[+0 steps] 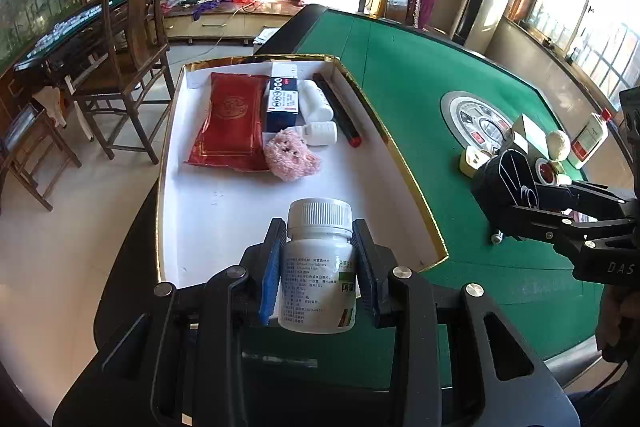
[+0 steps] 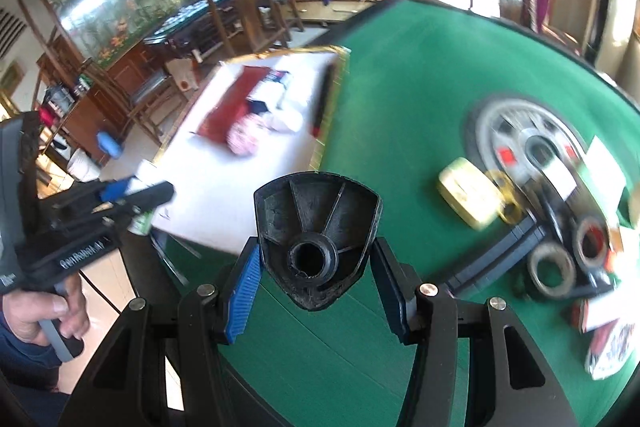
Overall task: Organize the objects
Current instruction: 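Carry the pill bottle with the left tool while the right tool carries the black part over the tray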
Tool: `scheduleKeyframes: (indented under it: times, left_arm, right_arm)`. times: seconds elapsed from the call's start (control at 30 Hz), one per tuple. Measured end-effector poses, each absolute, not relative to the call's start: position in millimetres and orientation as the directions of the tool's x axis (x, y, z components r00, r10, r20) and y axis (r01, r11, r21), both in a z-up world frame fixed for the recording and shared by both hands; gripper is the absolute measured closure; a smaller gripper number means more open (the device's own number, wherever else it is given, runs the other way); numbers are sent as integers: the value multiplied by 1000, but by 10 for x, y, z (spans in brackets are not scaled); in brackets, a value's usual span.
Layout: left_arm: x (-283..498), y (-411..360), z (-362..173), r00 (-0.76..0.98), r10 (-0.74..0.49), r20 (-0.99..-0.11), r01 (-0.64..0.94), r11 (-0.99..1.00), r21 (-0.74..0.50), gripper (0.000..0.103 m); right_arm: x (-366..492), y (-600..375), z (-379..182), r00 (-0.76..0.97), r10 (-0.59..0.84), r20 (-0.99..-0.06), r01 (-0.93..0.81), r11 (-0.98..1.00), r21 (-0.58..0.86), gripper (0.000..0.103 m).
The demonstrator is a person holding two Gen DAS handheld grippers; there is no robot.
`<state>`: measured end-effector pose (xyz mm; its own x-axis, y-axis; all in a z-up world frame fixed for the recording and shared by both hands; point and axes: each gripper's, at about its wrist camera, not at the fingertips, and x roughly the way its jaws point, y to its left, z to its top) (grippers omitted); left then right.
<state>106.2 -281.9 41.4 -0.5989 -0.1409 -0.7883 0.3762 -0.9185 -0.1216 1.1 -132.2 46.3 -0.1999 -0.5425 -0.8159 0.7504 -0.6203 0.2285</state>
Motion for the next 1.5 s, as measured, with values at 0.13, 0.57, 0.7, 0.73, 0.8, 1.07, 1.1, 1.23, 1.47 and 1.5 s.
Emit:
scheduleKeyframes:
  times: [0.13,0.57,0.7,0.73,0.8,1.07,1.1,1.23,1.47,1.5]
  left_arm:
    - [1073,-3016,364,-592,-141,-793,393,-910,-132,70]
    - [895,-3433,142,-552,-113,-826,419,-894,-158,70]
    - [794,-3480,78,-536,-97,-838,418,-894,-164,70]
    - [776,-3485,66,-536,-93,-839,415,-895,-165,70]
    - [729,-3496,31,-525,-89,-847,413,-896,-162,70]
    - [601,-3534,-122,-489,-67,-870,415,-895,-164,70]
    - [584,-3542,-140,-482,-67,-874,418,-894,-162,70]
    - [523,-3577,-199,-468,-58,-882,424,-890,-166,70]
    - [447,-3602,-258,-458,-57,-887,433,-886,-167,70]
    - [438,-3615,-267,-456,-57,-888,436,-884,-167,70]
  right_arm:
    - [27,-1731,445,-174,-537,-826,779,-588,218,48]
    - [-95,-2495,97,-121,-464,-877,795,-575,194,48]
    - [-167,-2563,1,-119,-440,-890,789,-586,184,48]
    - [-183,-2576,-18,-118,-435,-893,788,-588,183,48]
    - [-209,-2598,-57,-121,-423,-898,786,-593,173,48]
    - [-319,-2665,-192,-118,-396,-911,780,-604,161,48]
    - [-329,-2678,-207,-117,-392,-912,781,-604,160,48]
    - [-365,-2711,-270,-112,-381,-918,778,-608,158,48]
    - [-394,-2769,-330,-113,-373,-921,774,-614,154,49]
    - [-402,-2775,-334,-115,-372,-921,774,-615,152,49]
